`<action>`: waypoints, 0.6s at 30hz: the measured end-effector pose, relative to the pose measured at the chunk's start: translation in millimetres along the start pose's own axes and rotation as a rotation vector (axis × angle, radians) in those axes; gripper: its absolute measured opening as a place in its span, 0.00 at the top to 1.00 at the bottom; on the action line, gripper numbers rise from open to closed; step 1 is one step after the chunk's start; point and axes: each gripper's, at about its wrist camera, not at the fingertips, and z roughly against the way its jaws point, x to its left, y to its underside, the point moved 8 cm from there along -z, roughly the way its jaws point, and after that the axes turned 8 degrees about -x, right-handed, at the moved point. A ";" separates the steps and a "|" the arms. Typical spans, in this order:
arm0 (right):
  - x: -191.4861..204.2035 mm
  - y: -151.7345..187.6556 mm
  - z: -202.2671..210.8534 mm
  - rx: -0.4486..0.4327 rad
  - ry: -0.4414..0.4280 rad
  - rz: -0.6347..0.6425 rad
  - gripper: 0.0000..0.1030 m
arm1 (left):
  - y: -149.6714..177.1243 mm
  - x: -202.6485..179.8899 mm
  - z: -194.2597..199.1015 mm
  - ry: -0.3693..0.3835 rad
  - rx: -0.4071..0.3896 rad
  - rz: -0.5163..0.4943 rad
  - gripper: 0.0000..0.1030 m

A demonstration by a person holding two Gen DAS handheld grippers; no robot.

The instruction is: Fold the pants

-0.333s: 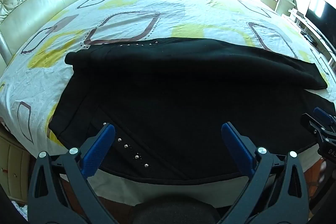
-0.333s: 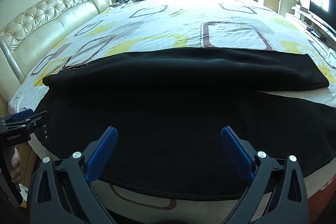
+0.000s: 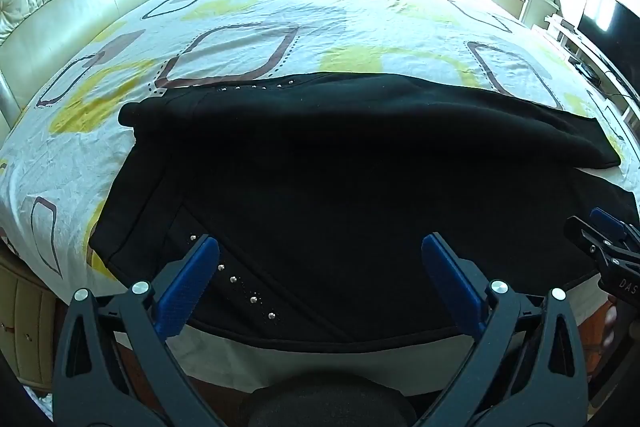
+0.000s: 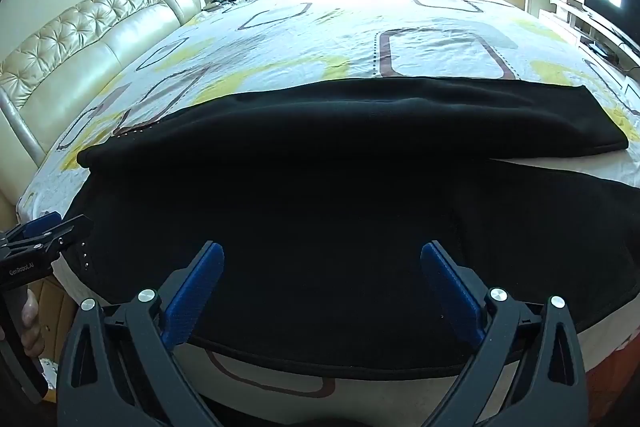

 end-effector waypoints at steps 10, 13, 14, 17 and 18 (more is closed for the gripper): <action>2.6 1.4 -2.2 0.018 0.010 0.007 0.04 | -3.8 4.2 7.8 -0.003 -0.016 0.009 0.02; 4.0 2.2 -1.3 0.017 0.011 0.009 0.04 | -3.9 4.1 7.9 -0.002 -0.015 0.007 0.02; 4.0 2.1 -1.5 0.017 0.010 0.009 0.04 | -4.0 4.1 7.9 -0.002 -0.015 0.006 0.02; 5.1 3.5 -2.3 0.021 0.008 0.015 0.04 | -4.3 5.0 7.9 0.002 -0.013 0.005 0.02; 6.1 4.6 -2.5 0.023 0.009 0.017 0.04 | -4.2 5.3 7.9 0.001 -0.012 0.005 0.02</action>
